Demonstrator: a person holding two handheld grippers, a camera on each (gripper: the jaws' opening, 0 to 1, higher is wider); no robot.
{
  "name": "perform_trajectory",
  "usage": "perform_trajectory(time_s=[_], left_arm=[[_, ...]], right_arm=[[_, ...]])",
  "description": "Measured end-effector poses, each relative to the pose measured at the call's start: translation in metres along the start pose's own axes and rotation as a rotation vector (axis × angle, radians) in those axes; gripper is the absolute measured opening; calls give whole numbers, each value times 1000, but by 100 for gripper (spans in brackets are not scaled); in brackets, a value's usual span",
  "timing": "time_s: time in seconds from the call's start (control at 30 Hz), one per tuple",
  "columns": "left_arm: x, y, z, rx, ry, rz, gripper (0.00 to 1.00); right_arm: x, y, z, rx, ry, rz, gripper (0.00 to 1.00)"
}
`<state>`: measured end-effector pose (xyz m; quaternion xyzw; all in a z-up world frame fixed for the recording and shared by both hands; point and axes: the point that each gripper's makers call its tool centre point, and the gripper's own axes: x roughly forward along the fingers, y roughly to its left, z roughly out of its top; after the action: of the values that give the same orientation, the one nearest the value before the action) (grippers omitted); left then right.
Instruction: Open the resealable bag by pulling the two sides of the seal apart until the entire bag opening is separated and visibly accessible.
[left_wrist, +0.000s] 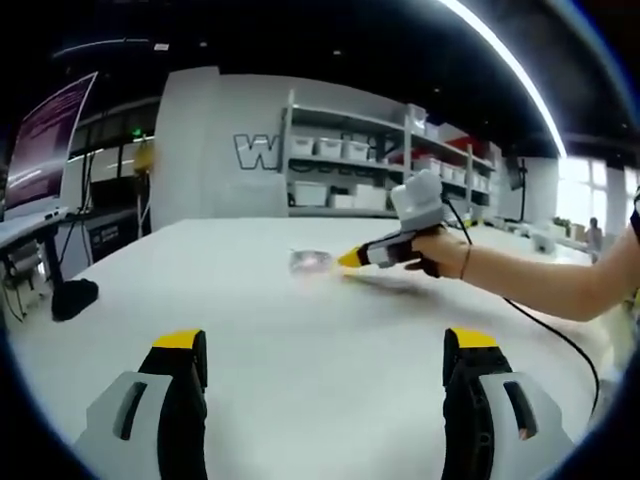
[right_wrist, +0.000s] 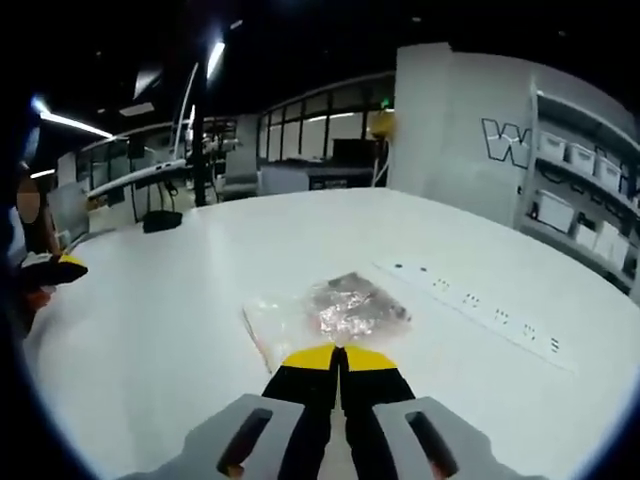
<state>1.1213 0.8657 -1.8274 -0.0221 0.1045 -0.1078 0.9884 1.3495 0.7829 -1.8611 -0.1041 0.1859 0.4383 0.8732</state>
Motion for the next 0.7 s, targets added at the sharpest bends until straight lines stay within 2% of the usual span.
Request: perform_trajectory(time_s=[0.03, 0.07, 0.3, 0.4, 0.47, 0.6, 0.7], left_arm=[[-1, 0, 1, 1, -2, 1, 98], [-1, 0, 1, 2, -3, 1, 98], [-1, 2, 1, 8, 1, 5, 98], [-1, 4, 0, 6, 4, 8, 98], [0, 4, 0, 5, 4, 8, 98], [0, 5, -1, 5, 8, 8, 98], [0, 5, -1, 4, 6, 8, 98]], right_arm=[[1, 1, -2, 21, 11, -1, 18], [4, 1, -4, 36, 22, -3, 22], [14, 8, -6, 65, 21, -2, 22], [18, 5, -6, 10, 30, -34, 18], [18, 6, -5, 7, 29, -33, 10], [20, 5, -4, 32, 30, -30, 2], [19, 4, -3, 32, 25, -37, 0]])
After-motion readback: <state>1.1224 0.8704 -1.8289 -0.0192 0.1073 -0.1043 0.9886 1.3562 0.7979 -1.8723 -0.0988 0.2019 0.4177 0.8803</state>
